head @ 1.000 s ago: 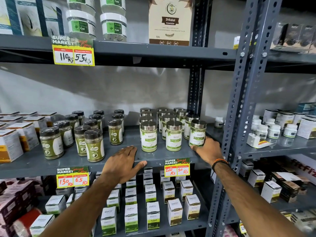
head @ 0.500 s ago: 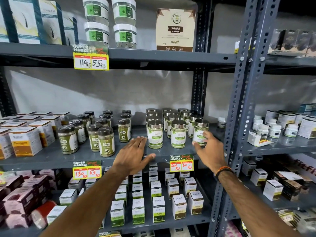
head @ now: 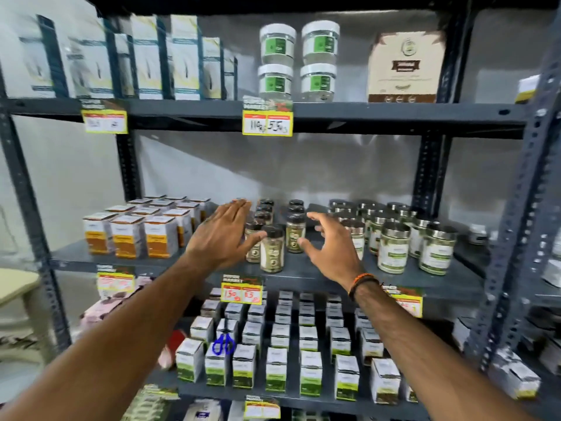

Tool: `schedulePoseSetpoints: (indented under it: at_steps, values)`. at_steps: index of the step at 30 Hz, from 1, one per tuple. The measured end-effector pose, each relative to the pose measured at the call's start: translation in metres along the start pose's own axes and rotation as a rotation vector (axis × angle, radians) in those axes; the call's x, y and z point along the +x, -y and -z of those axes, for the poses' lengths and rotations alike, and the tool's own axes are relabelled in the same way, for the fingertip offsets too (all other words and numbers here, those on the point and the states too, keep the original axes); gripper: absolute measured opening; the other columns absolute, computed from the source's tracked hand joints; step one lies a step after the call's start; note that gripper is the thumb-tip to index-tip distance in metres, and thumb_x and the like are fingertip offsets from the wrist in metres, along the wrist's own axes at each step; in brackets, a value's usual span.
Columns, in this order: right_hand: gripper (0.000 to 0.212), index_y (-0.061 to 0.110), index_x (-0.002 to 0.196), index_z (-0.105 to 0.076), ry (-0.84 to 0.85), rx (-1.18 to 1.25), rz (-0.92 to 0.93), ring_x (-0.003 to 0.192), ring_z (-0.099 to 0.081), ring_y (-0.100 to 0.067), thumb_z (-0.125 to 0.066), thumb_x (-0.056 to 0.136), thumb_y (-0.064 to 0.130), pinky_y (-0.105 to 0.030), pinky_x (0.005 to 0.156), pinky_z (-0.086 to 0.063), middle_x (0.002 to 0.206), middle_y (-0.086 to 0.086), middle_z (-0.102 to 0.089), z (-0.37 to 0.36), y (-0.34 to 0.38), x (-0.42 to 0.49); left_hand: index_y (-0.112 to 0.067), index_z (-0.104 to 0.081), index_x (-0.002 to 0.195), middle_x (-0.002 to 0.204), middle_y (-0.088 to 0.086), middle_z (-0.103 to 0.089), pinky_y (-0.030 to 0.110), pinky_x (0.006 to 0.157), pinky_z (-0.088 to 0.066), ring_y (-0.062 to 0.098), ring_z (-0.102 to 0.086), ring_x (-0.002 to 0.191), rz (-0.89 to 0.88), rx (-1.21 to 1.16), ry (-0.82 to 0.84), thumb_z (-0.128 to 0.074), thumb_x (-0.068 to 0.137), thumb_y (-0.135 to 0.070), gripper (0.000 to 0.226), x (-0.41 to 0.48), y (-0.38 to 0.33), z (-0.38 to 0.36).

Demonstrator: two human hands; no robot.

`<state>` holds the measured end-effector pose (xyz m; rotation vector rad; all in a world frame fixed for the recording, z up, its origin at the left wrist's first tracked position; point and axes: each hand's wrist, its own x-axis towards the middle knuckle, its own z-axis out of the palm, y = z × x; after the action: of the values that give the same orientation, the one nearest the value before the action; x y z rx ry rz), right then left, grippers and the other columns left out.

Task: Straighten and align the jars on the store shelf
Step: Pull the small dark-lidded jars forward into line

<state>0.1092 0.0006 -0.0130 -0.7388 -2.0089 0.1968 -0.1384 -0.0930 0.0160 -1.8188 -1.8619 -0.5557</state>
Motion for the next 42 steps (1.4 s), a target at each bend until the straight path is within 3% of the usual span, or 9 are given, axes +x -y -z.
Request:
schedulePoseSetpoints:
  at_steps: [7, 12, 18, 22, 27, 32, 36, 38, 42]
  values:
    - [0.084, 0.026, 0.159, -0.031, 0.156, -0.006, -0.036, 0.146, -0.034, -0.021, -0.076, 0.09, 0.038, -0.032, 0.116, -0.025, 0.161, -0.005, -0.036, -0.06, 0.011, 0.015, -0.009, -0.024, 0.161, 0.167, 0.014, -0.028, 0.044, 0.121, -0.028, 0.027, -0.026, 0.153, 0.127, 0.076, 0.05, -0.018, 0.096, -0.075, 0.093, -0.039, 0.088, -0.008]
    - [0.081, 0.031, 0.157, -0.036, 0.098, 0.002, -0.084, 0.143, -0.04, -0.021, -0.077, 0.088, 0.042, -0.036, 0.113, -0.033, 0.16, -0.004, -0.039, -0.088, 0.004, 0.014, -0.01, -0.02, 0.162, 0.168, 0.013, -0.026, 0.049, 0.118, -0.032, 0.028, -0.026, 0.153, 0.194, 0.048, 0.147, -0.008, 0.086, -0.086, 0.108, -0.05, 0.122, -0.038]
    - [0.075, 0.033, 0.152, -0.041, 0.093, 0.056, -0.137, 0.109, -0.065, -0.015, -0.079, 0.087, 0.035, -0.032, 0.096, -0.054, 0.136, -0.002, -0.063, -0.1, -0.002, 0.011, -0.013, -0.023, 0.16, 0.167, 0.011, -0.029, 0.047, 0.114, -0.037, 0.029, -0.033, 0.149, 0.183, -0.024, 0.252, -0.023, 0.092, -0.081, 0.096, -0.051, 0.136, -0.089]
    - [0.074, 0.031, 0.149, -0.047, 0.04, 0.019, -0.133, 0.102, -0.064, -0.009, -0.082, 0.084, 0.034, -0.02, 0.089, -0.05, 0.128, 0.002, -0.067, -0.099, -0.008, 0.013, -0.014, -0.034, 0.155, 0.16, 0.011, -0.041, 0.047, 0.109, -0.041, 0.029, -0.042, 0.143, 0.156, -0.013, 0.26, -0.013, 0.092, -0.081, 0.095, -0.051, 0.138, -0.104]
    - [0.076, 0.032, 0.149, -0.045, 0.005, -0.093, -0.163, 0.081, -0.065, -0.008, -0.083, 0.083, 0.034, -0.035, 0.082, -0.061, 0.129, 0.0, -0.067, -0.09, -0.026, 0.015, -0.014, -0.045, 0.149, 0.153, 0.01, -0.052, 0.044, 0.108, -0.043, 0.026, -0.05, 0.138, 0.121, 0.025, 0.213, -0.012, 0.095, -0.078, 0.09, -0.053, 0.141, -0.112]
    - [0.081, 0.033, 0.152, -0.042, -0.054, -0.091, -0.224, 0.119, -0.063, -0.02, -0.084, 0.082, 0.035, -0.041, 0.101, -0.053, 0.141, -0.002, -0.061, -0.086, -0.044, 0.018, -0.015, -0.045, 0.149, 0.153, 0.009, -0.052, 0.044, 0.111, -0.041, 0.025, -0.049, 0.139, 0.128, 0.022, 0.202, -0.009, 0.094, -0.079, 0.092, -0.054, 0.143, -0.115]
    - [0.109, 0.03, 0.159, -0.024, -0.053, -0.06, -0.305, 0.126, -0.059, -0.023, -0.089, 0.074, 0.046, -0.041, 0.104, -0.05, 0.147, -0.003, -0.057, -0.09, -0.047, 0.013, -0.014, -0.045, 0.15, 0.154, 0.01, -0.051, 0.044, 0.111, -0.041, 0.025, -0.049, 0.139, 0.136, 0.024, 0.203, -0.008, 0.094, -0.079, 0.094, -0.054, 0.143, -0.116]
    - [0.116, 0.022, 0.158, -0.026, -0.022, -0.094, -0.386, 0.119, -0.064, -0.024, -0.092, 0.066, 0.051, -0.042, 0.099, -0.053, 0.141, -0.004, -0.061, -0.091, -0.052, 0.01, -0.013, -0.044, 0.151, 0.155, 0.01, -0.05, 0.044, 0.112, -0.041, 0.025, -0.048, 0.14, 0.138, 0.027, 0.203, -0.008, 0.093, -0.079, 0.095, -0.054, 0.142, -0.116]
    - [0.069, 0.018, 0.122, -0.06, 0.078, -0.18, -0.437, 0.089, -0.071, -0.013, -0.092, 0.068, 0.046, -0.031, 0.079, -0.059, 0.111, 0.001, -0.075, -0.096, -0.058, 0.013, -0.014, -0.041, 0.153, 0.157, 0.01, -0.048, 0.045, 0.113, -0.041, 0.025, -0.046, 0.142, 0.146, 0.026, 0.212, -0.005, 0.091, -0.081, 0.097, -0.053, 0.14, -0.115]
